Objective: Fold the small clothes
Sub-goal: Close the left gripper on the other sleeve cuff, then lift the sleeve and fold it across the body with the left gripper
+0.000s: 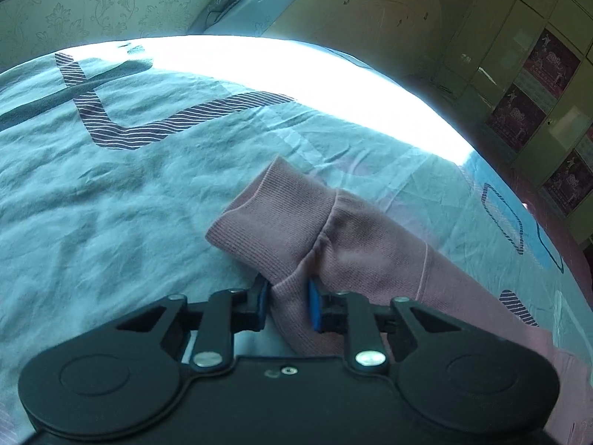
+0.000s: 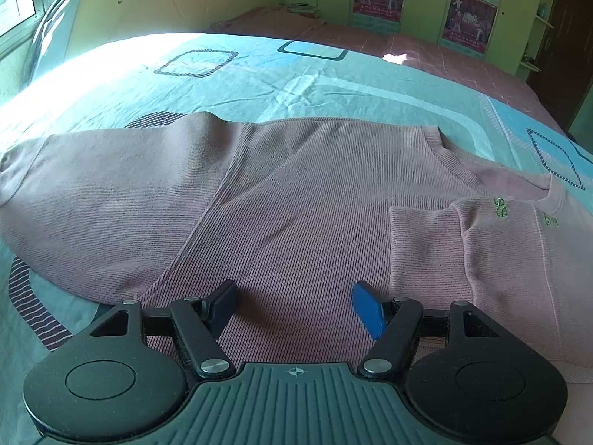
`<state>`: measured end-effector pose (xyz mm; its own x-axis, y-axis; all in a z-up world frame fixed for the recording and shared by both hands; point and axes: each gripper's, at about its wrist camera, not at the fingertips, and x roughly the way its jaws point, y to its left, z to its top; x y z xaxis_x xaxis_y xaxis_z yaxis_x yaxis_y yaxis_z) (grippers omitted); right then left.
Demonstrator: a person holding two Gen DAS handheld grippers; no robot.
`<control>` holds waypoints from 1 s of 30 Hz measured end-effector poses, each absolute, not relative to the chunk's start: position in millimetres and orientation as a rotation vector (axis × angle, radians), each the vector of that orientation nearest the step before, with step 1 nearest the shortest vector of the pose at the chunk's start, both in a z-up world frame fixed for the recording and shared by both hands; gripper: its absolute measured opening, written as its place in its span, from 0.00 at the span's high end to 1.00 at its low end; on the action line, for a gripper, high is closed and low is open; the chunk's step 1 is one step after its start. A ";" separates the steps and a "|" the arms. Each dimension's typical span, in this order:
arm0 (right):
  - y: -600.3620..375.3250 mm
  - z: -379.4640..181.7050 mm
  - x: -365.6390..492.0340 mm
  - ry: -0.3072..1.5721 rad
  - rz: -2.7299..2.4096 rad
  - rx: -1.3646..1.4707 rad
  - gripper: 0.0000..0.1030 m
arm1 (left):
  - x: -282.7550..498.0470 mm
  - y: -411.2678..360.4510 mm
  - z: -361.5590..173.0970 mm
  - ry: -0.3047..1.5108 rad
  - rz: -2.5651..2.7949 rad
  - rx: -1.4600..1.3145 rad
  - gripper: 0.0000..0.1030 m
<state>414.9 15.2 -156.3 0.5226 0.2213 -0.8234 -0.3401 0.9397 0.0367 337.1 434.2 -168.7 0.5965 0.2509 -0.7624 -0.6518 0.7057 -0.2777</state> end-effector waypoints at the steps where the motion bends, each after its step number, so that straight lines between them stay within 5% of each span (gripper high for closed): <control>1: 15.0 -156.7 414.7 0.963 0.339 -0.136 0.34 | 337.4 433.7 -168.1 0.757 0.559 -0.582 0.88; 16: -7.1 -147.0 417.4 0.934 0.348 -0.026 0.34 | 359.7 328.9 -82.7 0.551 0.301 -0.345 0.90; 23: -71.6 -120.9 413.1 0.883 0.291 0.063 0.34 | 389.9 200.7 -67.4 0.541 0.019 -0.250 0.90; 30: -169.7 -115.2 408.2 0.876 0.151 0.116 0.34 | 416.5 47.3 -109.4 0.637 -0.235 -0.109 0.90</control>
